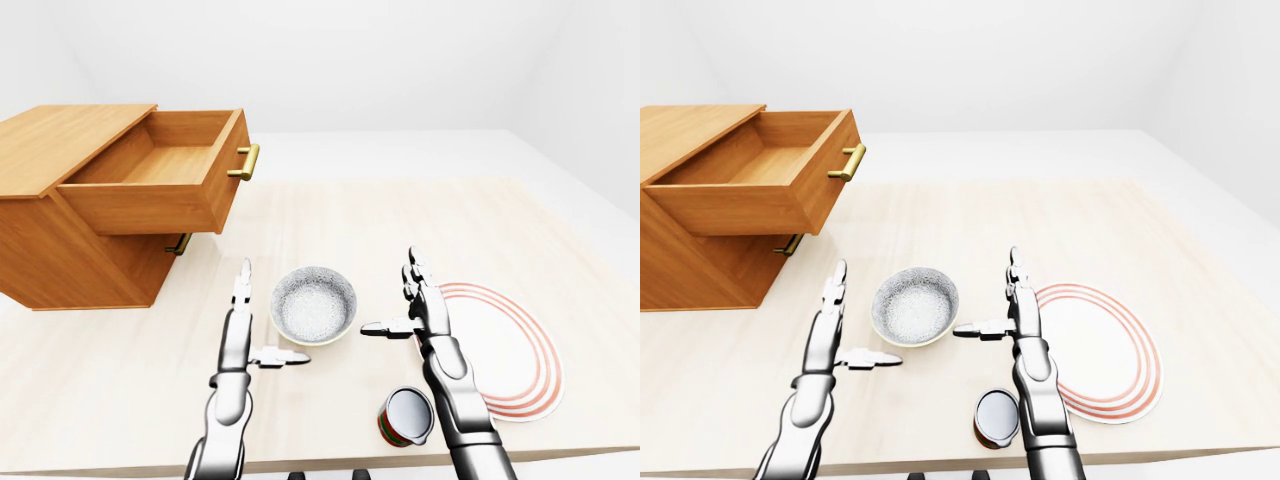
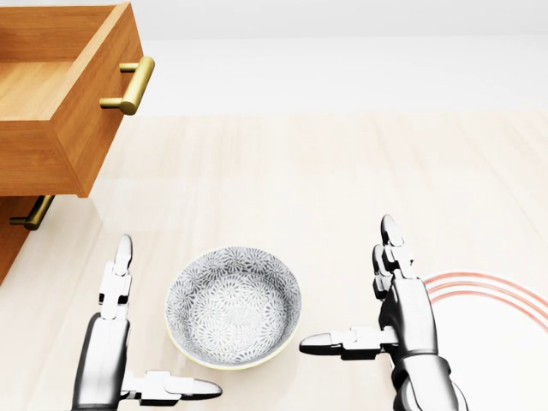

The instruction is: Put the bowl on top of the cabinet.

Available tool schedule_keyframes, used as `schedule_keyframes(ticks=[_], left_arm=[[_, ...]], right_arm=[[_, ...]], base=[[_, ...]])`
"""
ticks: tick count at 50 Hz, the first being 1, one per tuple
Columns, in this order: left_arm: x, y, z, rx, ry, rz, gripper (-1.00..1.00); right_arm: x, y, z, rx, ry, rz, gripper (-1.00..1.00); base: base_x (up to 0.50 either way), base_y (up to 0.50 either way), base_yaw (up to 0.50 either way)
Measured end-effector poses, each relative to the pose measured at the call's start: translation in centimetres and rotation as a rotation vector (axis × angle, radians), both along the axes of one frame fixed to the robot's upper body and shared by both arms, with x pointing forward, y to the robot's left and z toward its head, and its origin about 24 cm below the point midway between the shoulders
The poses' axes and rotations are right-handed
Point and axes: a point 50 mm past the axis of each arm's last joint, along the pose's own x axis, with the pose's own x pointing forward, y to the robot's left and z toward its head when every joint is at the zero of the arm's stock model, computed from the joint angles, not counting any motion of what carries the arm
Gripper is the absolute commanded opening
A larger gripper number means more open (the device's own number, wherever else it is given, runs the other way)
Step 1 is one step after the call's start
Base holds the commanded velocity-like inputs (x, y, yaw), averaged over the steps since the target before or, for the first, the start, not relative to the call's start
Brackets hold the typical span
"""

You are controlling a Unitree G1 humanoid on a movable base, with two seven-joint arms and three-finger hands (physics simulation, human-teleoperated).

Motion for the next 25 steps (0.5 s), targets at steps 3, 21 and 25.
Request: schedule_keyframes(ticks=[3, 21, 25], left_arm=[[-0.06, 0.01, -0.20, 0.030, 0.002, 0.017, 1.00], [-0.34, 0.45, -0.90, 0.199, -0.018, 0.123, 1.00], [-0.48, 0.58, -1.01, 0.244, -0.029, 0.149, 1.00]], right_arm=[[0.01, 0.01, -0.01, 0.000, 0.000, 0.000, 1.00], [0.09, 0.10, -0.14, -0.002, 0.003, 0.004, 1.00], [0.12, 0.10, -0.18, -0.003, 0.004, 0.004, 1.00]], base=[[0.00, 0.00, 0.00], [0.00, 0.00, 0.00], [0.00, 0.00, 0.00]])
